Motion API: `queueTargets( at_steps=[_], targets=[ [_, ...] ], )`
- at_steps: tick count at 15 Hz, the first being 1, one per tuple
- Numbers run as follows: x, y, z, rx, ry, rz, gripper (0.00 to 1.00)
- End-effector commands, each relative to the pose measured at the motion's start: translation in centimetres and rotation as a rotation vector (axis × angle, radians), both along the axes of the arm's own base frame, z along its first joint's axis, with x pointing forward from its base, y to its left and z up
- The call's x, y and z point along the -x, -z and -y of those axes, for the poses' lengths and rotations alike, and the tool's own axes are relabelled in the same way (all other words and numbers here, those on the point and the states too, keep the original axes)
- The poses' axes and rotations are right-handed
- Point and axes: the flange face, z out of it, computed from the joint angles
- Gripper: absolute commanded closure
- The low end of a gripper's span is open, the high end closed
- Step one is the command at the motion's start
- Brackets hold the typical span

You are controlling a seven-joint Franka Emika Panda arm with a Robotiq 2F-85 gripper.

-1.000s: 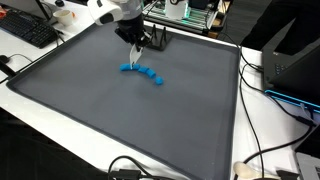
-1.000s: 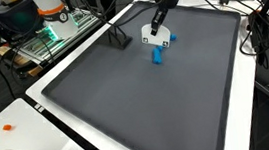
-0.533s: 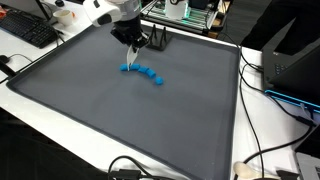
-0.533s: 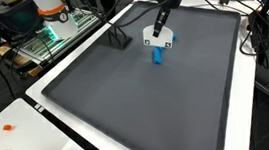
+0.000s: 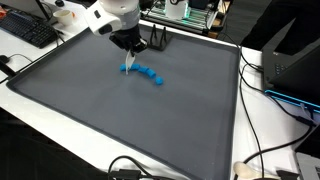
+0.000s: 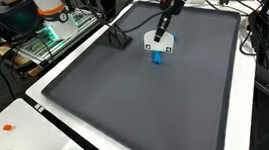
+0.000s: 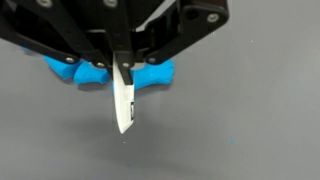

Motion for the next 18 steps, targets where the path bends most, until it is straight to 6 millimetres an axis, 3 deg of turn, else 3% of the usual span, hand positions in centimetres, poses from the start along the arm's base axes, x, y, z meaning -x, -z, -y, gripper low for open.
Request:
queueTargets(
  at_steps=[1, 18],
  targets=[
    [-0.6, 0.9, 0.1, 0.022, -0.039, 0.004, 0.99],
    [-0.6, 3.6, -0.8, 0.052, -0.076, 0.011, 0.99]
  ],
)
